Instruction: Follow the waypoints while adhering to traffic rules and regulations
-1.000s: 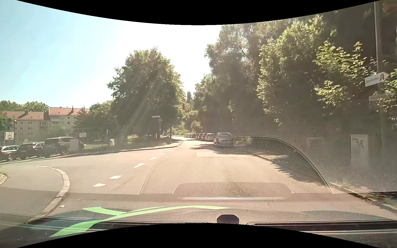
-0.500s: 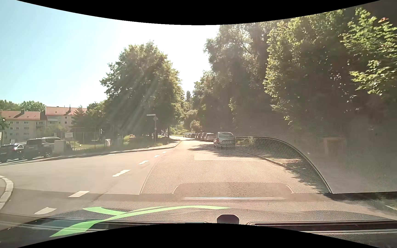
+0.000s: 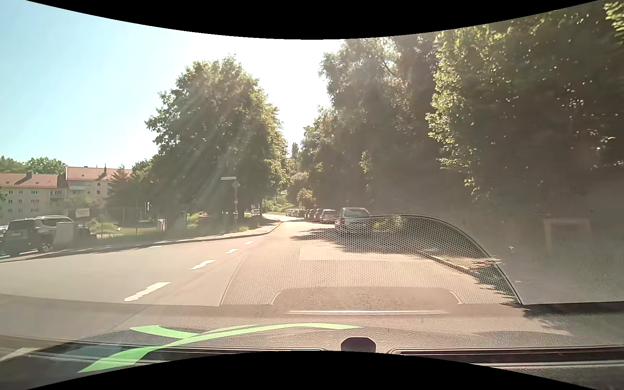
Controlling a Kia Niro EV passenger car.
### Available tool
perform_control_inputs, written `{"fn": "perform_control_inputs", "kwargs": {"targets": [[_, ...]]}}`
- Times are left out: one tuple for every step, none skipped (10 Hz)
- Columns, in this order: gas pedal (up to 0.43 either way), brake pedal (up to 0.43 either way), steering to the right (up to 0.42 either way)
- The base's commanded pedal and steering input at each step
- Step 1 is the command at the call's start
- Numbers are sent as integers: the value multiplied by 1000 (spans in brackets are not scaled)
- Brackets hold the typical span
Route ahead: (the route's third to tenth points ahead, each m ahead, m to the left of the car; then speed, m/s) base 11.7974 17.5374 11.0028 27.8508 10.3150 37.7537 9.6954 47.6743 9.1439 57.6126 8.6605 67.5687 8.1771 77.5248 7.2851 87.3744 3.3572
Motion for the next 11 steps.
{"fn": "perform_control_inputs", "kwargs": {"targets": [[0,0,6],[0,0,6],[0,0,6],[0,0,6],[0,0,6],[0,0,5],[0,0,2],[0,0,0],[0,0,0],[0,0,-3],[0,0,-6]]}}
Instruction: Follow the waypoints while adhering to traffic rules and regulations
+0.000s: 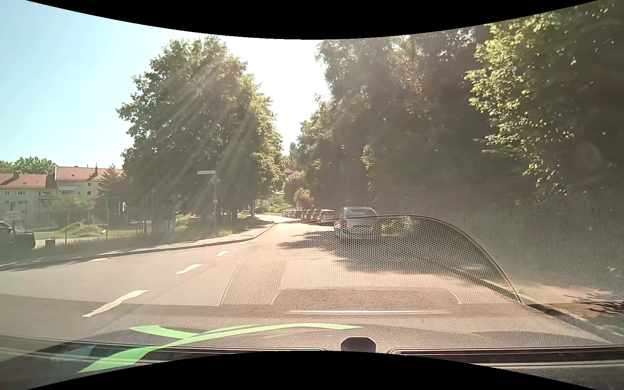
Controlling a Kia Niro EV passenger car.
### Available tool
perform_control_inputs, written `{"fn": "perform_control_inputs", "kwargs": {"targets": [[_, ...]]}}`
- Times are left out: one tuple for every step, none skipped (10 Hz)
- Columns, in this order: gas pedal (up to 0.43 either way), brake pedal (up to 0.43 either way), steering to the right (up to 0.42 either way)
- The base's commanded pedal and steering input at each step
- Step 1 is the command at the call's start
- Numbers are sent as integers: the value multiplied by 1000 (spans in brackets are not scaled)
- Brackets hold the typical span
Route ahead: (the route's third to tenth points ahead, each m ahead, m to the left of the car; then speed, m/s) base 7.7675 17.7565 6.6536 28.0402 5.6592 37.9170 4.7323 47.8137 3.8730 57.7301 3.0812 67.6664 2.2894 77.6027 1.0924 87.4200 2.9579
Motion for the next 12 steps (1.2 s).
{"fn": "perform_control_inputs", "kwargs": {"targets": [[0,0,-14],[0,0,-27],[0,0,-47],[0,0,-82],[0,0,-110],[0,0,-142],[0,0,-161],[0,0,-184],[0,0,-207],[0,0,-252],[0,0,-297],[0,0,-333]]}}
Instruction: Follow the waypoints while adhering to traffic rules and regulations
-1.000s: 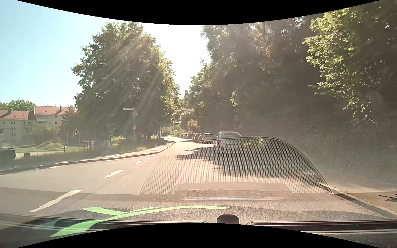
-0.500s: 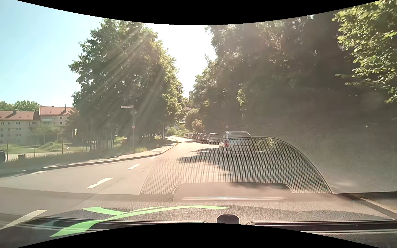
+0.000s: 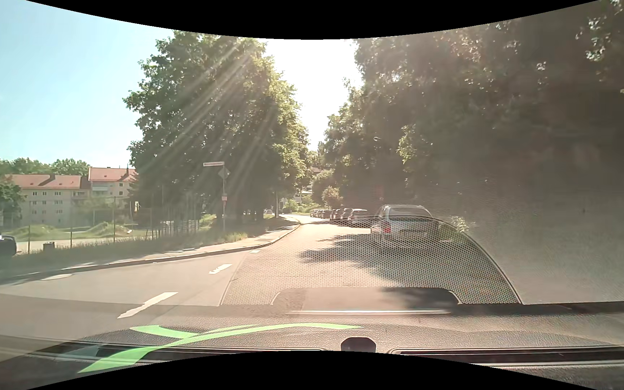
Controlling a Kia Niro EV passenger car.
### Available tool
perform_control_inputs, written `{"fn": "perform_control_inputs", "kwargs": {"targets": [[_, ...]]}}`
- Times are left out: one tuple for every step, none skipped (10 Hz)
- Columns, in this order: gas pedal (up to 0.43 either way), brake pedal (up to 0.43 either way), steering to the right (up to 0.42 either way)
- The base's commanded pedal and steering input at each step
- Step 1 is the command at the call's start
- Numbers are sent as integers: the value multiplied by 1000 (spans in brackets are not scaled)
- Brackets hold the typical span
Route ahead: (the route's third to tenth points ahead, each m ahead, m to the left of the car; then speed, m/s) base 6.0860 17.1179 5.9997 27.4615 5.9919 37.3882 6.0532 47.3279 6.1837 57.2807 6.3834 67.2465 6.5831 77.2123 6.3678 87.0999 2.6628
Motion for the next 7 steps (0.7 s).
{"fn": "perform_control_inputs", "kwargs": {"targets": [[0,0,-387],[0,0,-446],[0,0,-507],[0,0,-574],[0,0,-598],[0,0,-626],[28,0,-648]]}}
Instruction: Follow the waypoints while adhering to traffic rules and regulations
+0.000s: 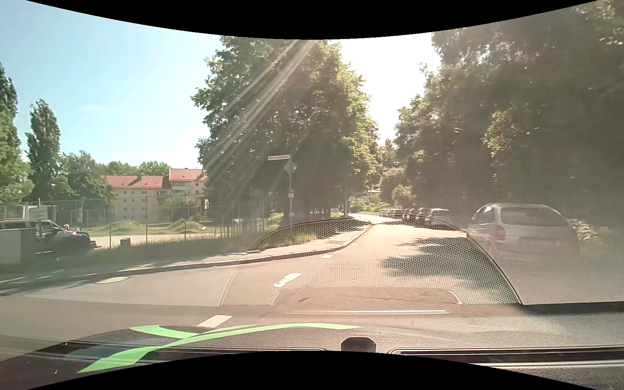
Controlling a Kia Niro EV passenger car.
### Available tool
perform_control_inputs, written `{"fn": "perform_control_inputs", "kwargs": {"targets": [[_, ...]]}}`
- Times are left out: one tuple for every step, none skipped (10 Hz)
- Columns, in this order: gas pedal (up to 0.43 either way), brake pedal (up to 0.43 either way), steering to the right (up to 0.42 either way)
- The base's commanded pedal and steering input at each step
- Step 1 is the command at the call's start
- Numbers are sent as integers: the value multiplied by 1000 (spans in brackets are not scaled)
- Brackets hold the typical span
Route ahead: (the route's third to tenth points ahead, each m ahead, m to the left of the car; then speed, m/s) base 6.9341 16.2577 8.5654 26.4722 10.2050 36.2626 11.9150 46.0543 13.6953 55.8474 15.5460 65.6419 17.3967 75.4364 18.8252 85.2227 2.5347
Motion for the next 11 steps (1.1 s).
{"fn": "perform_control_inputs", "kwargs": {"targets": [[59,0,-678],[59,0,-704],[59,0,-718],[59,0,-733],[79,0,-741],[110,0,-747],[118,0,-751],[118,0,-751],[118,0,-751],[118,0,-755],[118,0,-761]]}}
